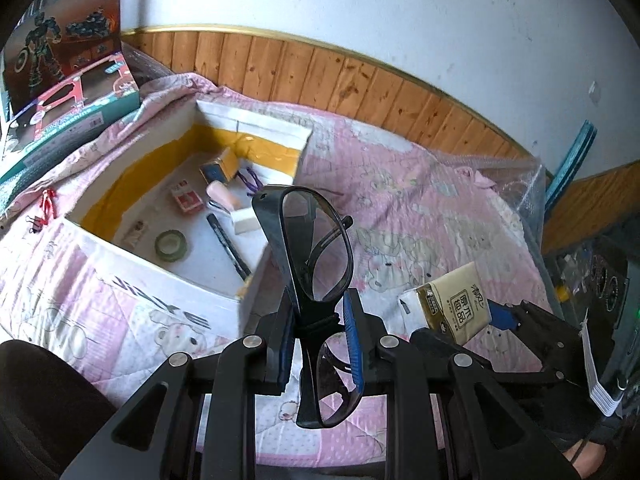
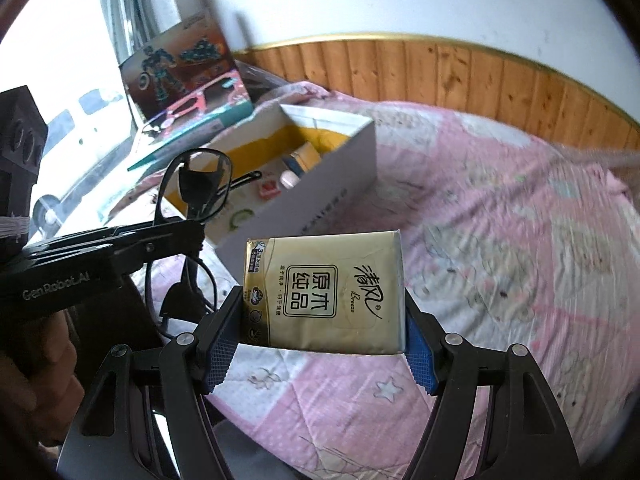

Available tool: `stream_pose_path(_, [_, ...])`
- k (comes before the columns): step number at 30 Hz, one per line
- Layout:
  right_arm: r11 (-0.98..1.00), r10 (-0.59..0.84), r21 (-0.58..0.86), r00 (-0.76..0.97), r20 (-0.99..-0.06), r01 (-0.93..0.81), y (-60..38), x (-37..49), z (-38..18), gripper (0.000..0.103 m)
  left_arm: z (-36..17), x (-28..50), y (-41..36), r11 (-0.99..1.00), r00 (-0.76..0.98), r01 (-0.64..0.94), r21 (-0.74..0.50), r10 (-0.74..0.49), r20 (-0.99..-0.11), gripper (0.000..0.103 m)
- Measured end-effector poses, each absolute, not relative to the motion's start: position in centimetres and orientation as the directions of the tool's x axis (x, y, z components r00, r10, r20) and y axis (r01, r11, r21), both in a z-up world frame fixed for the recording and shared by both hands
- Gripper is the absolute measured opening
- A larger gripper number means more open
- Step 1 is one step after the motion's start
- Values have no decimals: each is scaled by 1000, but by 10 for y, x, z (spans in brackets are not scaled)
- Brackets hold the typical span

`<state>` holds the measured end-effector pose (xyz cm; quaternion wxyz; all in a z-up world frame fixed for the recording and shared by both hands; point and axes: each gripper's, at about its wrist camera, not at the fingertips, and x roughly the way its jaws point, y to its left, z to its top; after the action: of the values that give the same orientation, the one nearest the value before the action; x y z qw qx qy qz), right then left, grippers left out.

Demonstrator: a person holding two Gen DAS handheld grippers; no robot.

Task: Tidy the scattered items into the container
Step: 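Lift the glasses and tissue pack and carry them over the white box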

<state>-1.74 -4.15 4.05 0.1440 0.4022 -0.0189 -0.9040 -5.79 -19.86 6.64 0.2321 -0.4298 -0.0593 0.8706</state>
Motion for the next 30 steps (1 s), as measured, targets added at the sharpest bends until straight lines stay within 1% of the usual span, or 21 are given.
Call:
stream_pose_path(14, [-944,-272,69,-647,-712,321,-81,-31,71,74,91,-74,-236,-887,-567,-332,-320,459,-684,24])
stream_pose_path(30, [-930,-285,31,-662,-693,367,-108,-54,99,74,109,-107,-260,-887,-595,-323,-329,461,-658,24])
